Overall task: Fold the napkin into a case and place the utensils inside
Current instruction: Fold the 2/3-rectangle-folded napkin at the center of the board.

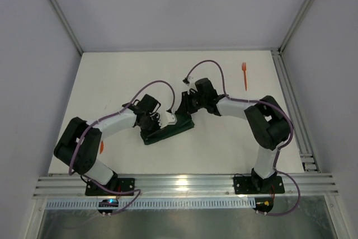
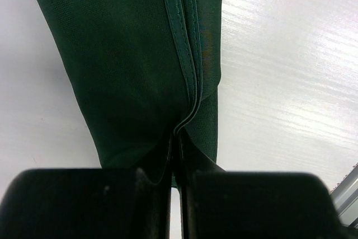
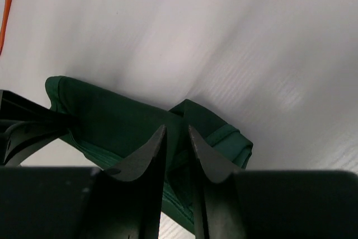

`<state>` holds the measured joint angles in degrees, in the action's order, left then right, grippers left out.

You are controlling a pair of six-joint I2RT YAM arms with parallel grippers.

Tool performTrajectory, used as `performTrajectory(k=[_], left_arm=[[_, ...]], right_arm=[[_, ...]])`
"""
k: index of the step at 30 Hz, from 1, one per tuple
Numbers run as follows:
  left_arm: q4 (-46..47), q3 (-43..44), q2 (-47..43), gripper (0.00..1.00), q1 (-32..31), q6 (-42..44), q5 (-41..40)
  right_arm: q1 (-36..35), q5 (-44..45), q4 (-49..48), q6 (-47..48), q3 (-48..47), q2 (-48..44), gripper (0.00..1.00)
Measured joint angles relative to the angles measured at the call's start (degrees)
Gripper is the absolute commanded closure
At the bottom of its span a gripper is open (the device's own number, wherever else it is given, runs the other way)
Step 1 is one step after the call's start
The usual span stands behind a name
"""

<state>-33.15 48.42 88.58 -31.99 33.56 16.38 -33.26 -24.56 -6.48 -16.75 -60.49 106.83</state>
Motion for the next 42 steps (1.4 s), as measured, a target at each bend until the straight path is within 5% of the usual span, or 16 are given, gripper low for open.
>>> performTrajectory(k=[23,42], left_arm=[[0.0,1.01,1.16,1.0,1.81,-1.51,1.92],[0.31,0.52,0.92,1.0,2.16,0.33,3.15]], right_arm=[[-0.81,4.68,-6.78,2.64,15.13,-7.78,0.75],[0.0,9.57,-1.46,3.26,18.97,-16.94,0.75]])
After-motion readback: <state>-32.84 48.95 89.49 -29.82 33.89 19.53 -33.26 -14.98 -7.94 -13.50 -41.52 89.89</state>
